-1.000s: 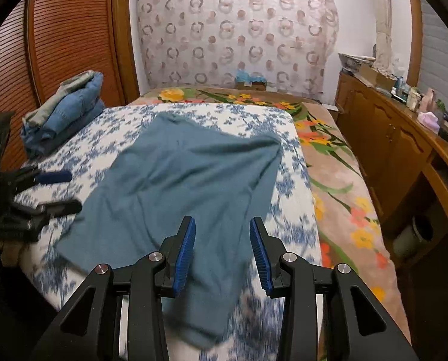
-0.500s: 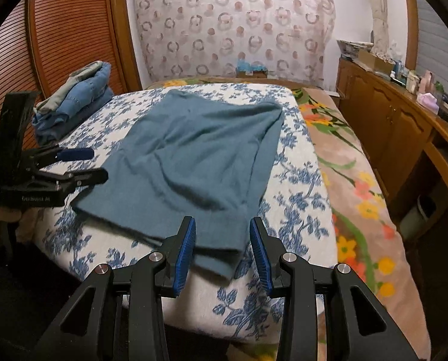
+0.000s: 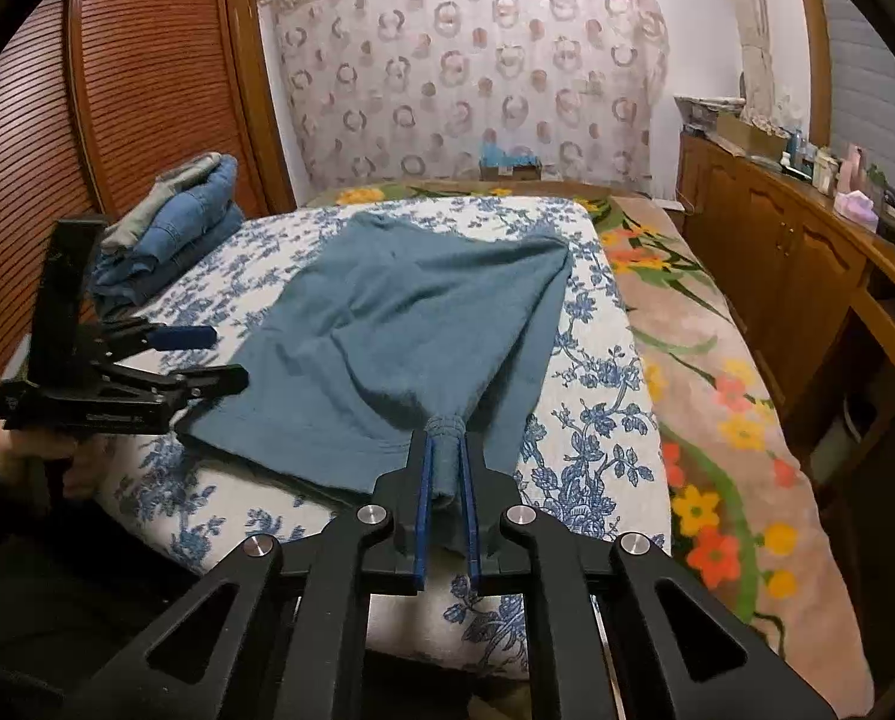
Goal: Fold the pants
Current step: 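Move the open right tool to the folded cuff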
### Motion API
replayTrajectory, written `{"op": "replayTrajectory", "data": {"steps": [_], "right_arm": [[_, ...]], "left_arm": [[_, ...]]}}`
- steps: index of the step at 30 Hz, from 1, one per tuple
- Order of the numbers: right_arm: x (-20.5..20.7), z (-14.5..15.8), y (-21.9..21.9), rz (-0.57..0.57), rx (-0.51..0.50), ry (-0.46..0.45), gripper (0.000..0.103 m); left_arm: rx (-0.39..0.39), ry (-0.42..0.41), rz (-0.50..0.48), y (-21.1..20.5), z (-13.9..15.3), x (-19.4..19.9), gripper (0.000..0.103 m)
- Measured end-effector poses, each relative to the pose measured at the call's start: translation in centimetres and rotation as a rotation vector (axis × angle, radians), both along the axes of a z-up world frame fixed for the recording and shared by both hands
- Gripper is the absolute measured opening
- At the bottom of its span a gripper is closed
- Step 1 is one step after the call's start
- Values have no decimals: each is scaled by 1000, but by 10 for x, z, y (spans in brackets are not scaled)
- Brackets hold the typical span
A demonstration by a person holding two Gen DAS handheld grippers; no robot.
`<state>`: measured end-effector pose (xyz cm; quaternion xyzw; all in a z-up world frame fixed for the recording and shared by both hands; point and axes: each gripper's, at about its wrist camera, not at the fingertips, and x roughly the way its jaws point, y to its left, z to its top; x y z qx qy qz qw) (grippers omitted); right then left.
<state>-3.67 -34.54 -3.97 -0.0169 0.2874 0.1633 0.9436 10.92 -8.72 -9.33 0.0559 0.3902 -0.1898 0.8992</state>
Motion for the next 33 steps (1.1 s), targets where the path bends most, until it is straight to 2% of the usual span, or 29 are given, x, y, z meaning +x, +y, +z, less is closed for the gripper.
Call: {"op": "replayTrajectory", "data": {"steps": [7, 11, 14, 16, 19, 27, 33], "right_arm": [[-3, -10, 3, -4, -34, 38, 9], [0, -9, -1, -22, -12, 44, 9], [-1, -6, 0, -20, -6, 24, 15], [0, -5, 1, -30, -8, 18, 28], [4, -9, 0, -49, -2, 18, 34], [15, -23, 1, -61, -11, 81, 35], [18, -25, 0, -56, 9, 103, 35]], "left_arm": [[-2, -6, 3, 2, 0, -1, 76], [1, -8, 1, 2, 1, -3, 76], [4, -10, 6, 1, 4, -5, 76], [4, -14, -3, 0, 6, -8, 76], [-3, -17, -22, -2, 9, -14, 76], [-7, 12, -89, -9, 8, -29, 75], [-11, 31, -98, -11, 4, -28, 74]]}}
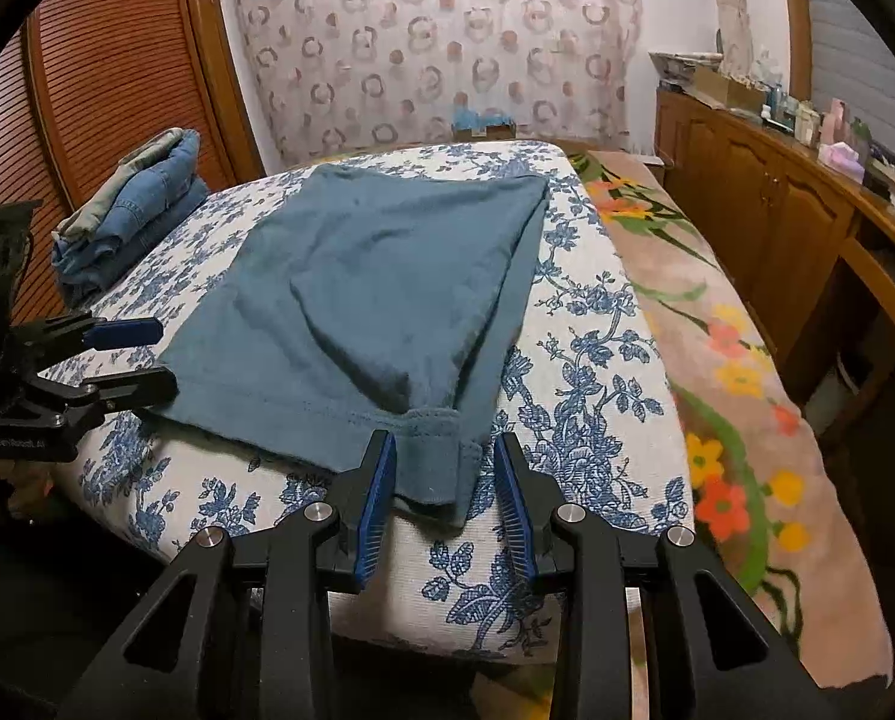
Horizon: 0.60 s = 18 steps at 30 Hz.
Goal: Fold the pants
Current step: 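Move the open right tool to the folded cuff, then close the right tool on the teal shorts cuff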
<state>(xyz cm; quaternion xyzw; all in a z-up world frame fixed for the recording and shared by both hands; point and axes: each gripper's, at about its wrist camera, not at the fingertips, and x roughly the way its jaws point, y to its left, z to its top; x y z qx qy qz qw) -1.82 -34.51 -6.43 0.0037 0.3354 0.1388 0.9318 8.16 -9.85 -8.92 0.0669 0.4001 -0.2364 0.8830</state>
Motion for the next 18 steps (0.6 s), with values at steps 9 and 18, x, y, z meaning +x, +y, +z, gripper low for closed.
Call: {"op": "replayTrajectory", "data": {"steps": [9, 18], "right_arm": [[1, 0, 0, 13, 27, 10, 35], [0, -1, 3, 25, 18, -3, 27]], "left_arm": [[-2, 25, -7, -2, -8, 3, 74], [-4, 18, -6, -3, -7, 3, 74]]}}
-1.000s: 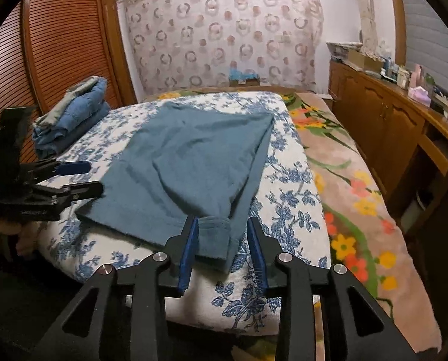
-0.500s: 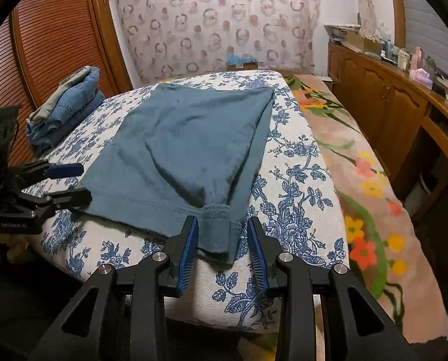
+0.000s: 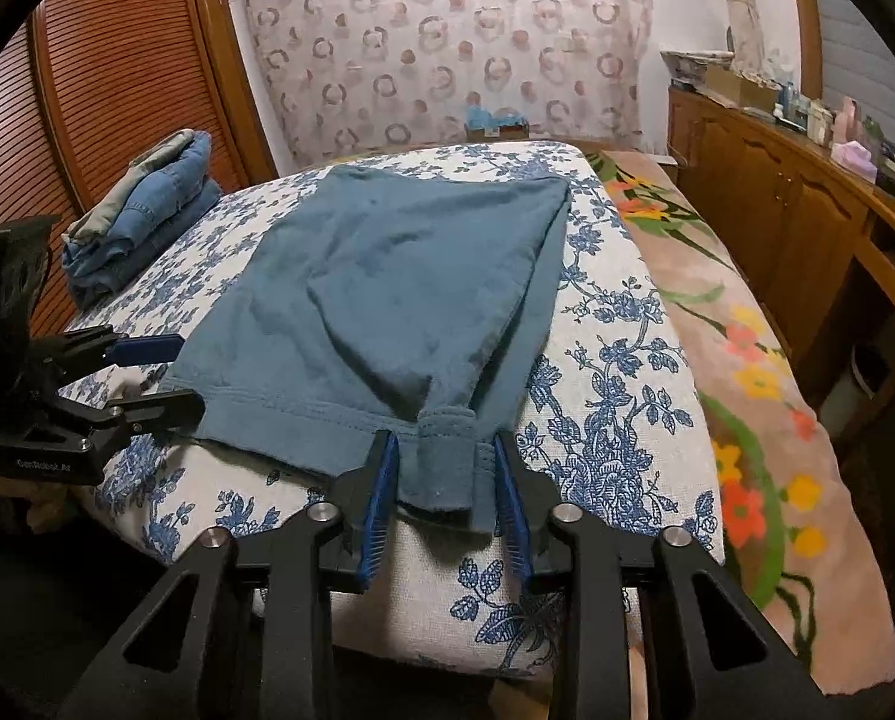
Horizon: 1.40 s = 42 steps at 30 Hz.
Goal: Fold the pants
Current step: 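Close the right tool on the teal shorts cuff, then lift the cuff with the right tool up off the bed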
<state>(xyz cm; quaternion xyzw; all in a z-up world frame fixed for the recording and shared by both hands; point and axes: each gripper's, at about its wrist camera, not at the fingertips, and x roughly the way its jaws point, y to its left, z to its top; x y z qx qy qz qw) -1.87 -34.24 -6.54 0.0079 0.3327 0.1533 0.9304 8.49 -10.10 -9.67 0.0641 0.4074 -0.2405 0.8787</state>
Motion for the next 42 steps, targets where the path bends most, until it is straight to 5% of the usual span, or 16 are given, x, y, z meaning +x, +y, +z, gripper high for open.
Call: {"op": "replayTrajectory", "data": {"steps": [3, 5, 7, 28, 37, 42], "right_arm": [[-2, 2, 1, 7, -1, -12, 18], [-4, 3, 1, 15, 11, -21, 15], [-4, 1, 2, 14, 11, -24, 15], [2, -4, 1, 8, 55, 4, 24], [0, -1, 9, 31, 99, -19, 11], [-4, 16, 16, 64, 112, -81, 10]], "left_arm": [[-10, 1, -4, -1, 0, -1, 69], [-43, 11, -21, -1, 2, -3, 50], [-61, 21, -38, -3, 2, -5, 43], [-51, 23, -35, -3, 1, -16, 40], [-68, 16, -28, 0, 3, -11, 15], [-102, -33, -10, 9, 25, -12, 14]]}}
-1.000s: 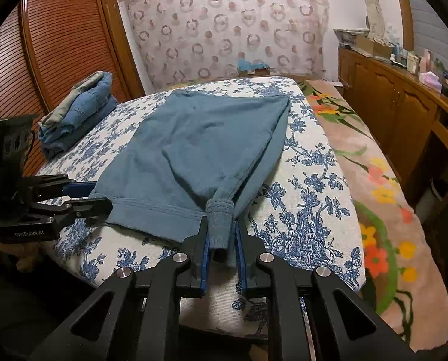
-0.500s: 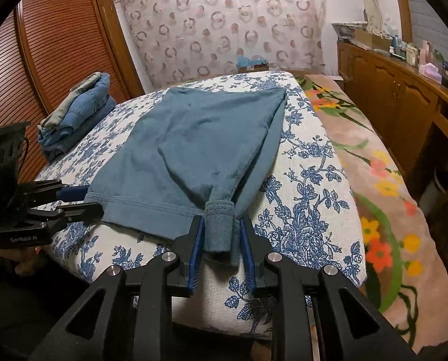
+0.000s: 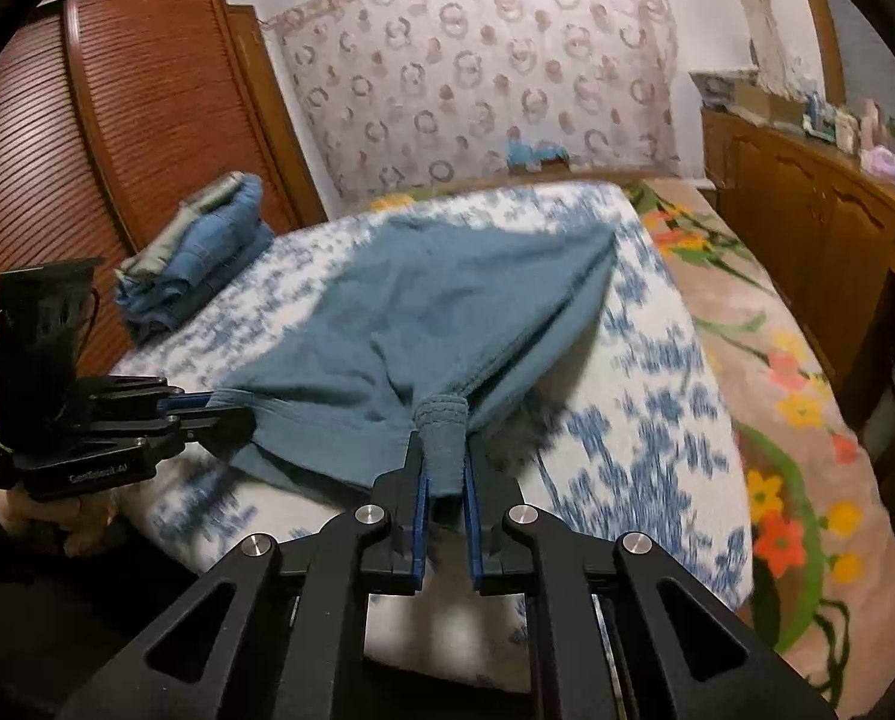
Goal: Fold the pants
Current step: 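Lift the cuff with the right tool up off the bed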
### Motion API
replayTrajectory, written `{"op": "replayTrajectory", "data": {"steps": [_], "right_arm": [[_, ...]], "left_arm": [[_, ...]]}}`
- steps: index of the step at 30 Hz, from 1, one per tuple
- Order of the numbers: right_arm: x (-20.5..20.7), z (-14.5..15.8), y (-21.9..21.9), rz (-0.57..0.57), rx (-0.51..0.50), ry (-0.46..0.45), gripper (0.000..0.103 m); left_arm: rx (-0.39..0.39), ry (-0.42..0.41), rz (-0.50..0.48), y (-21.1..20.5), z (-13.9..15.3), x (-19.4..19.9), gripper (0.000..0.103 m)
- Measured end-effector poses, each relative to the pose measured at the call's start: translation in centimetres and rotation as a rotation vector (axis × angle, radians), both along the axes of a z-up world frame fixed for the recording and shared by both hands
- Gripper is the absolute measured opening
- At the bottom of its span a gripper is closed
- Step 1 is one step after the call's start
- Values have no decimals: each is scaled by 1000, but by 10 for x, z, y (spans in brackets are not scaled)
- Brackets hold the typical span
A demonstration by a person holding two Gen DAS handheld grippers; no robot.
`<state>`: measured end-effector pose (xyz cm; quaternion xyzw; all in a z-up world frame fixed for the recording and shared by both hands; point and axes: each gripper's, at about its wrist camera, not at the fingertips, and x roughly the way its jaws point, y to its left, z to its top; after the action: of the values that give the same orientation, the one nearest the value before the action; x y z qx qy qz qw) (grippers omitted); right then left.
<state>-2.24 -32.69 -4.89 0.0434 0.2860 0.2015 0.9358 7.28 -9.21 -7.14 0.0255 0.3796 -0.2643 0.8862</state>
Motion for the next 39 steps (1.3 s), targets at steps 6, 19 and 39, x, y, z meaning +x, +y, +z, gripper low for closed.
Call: {"op": "replayTrajectory", "data": {"steps": [6, 19, 39], "right_arm": [[-7, 45, 6, 30, 0, -117, 10], [-30, 162, 37, 128, -21, -388, 10], [129, 210, 124, 134, -91, -370, 10]], "left_arm": [[-52, -107, 20, 18, 53, -10, 14], [-79, -372, 80, 61, 164, -25, 14], [92, -460, 260, 101, 207, 73, 13]]}}
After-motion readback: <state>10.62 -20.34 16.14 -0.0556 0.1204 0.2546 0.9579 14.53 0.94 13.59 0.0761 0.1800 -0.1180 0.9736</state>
